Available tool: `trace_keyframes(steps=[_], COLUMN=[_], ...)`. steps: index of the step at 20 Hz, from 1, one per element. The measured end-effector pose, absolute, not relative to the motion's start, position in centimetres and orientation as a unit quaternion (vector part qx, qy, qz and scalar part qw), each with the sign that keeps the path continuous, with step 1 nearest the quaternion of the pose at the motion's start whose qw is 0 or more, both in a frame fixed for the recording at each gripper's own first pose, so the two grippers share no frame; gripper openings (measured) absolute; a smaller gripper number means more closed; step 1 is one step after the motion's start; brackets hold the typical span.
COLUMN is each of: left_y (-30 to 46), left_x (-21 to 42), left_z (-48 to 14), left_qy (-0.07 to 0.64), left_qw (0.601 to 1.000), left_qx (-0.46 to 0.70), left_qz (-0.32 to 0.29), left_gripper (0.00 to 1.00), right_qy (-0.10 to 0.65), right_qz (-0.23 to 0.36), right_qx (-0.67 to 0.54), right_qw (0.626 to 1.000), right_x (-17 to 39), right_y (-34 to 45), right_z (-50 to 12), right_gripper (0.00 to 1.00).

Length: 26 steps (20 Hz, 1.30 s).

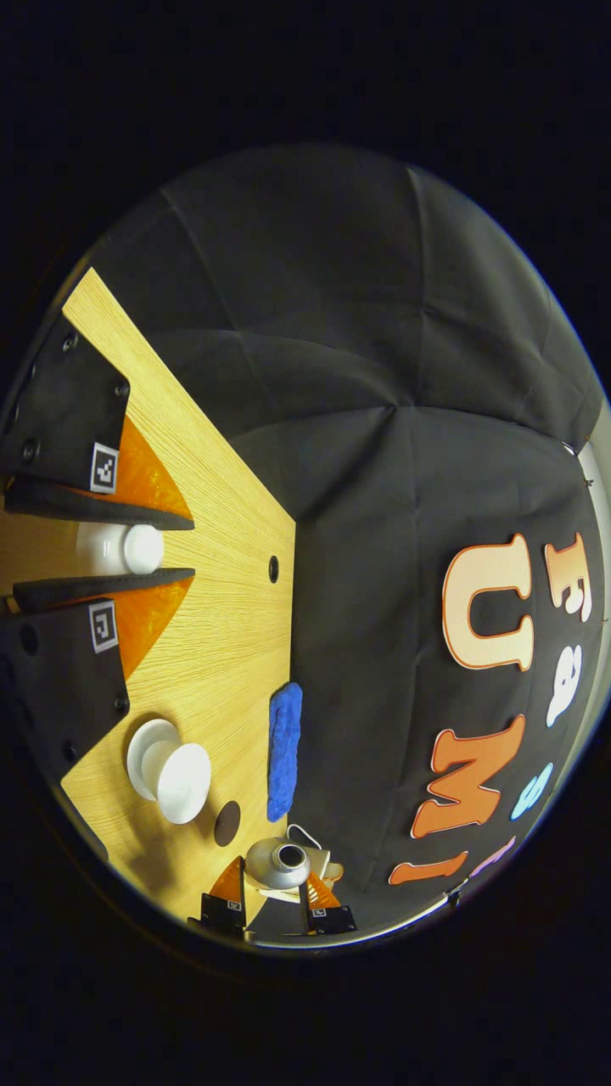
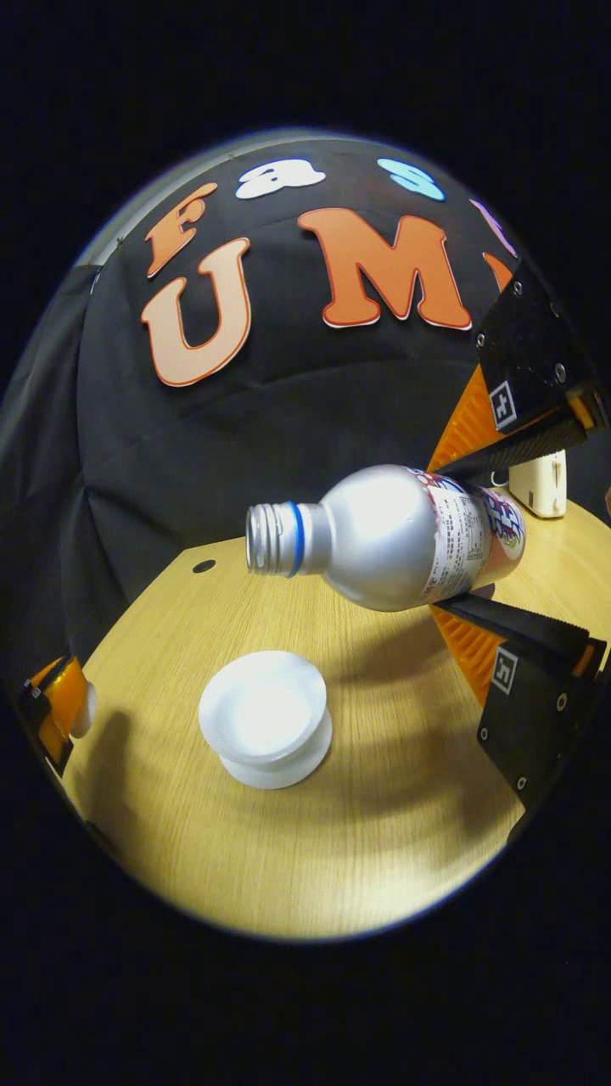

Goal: Open the teacup lid with one hand, grasp the water bottle and pour water into the teacup with the other hand; after pouring, place the water bottle on the coaster and then close the teacup lid.

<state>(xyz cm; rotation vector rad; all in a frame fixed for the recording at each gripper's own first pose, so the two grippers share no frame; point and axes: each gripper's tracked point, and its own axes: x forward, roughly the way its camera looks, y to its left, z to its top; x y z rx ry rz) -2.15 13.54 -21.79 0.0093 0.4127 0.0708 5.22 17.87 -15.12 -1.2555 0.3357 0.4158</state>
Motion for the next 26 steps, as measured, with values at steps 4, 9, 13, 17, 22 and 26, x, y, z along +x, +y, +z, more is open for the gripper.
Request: trace_keyframes(steps=[4, 9, 13, 17, 22, 26], left_y=[14.0, 14.6, 14.4, 14.4, 14.4, 14.3], left_x=[-2.4, -2.5, -2.6, -2.7, -2.7, -2.7], left_z=[-21.9, -21.4, -21.4, -21.4, -21.5, -21.6], left_qy=[0.206, 0.199, 0.199, 0.199, 0.201, 0.204], left_qw=[0.978, 0.979, 0.979, 0.979, 0.979, 0.978], left_qx=[0.006, 0.01, 0.009, 0.01, 0.011, 0.011], left_qz=[0.038, 0.044, 0.043, 0.043, 0.043, 0.044], left_gripper=[0.32, 0.32, 0.32, 0.32, 0.32, 0.32], right_qy=[0.124, 0.085, 0.068, 0.045, 0.033, 0.012], right_qz=[0.191, 0.17, 0.163, 0.153, 0.152, 0.142], right_qx=[-0.614, -0.649, -0.673, -0.702, -0.717, -0.736], right_qw=[0.756, 0.736, 0.718, 0.694, 0.679, 0.662], right_x=[4.9, 4.8, 4.5, 4.8, 5.8, 6.2], right_y=[18.4, 18.7, 18.8, 18.8, 18.4, 18.5], right_z=[-14.1, -13.7, -13.4, -12.8, -12.5, -11.7], right_gripper=[0.77, 0.77, 0.77, 0.77, 0.77, 0.77])
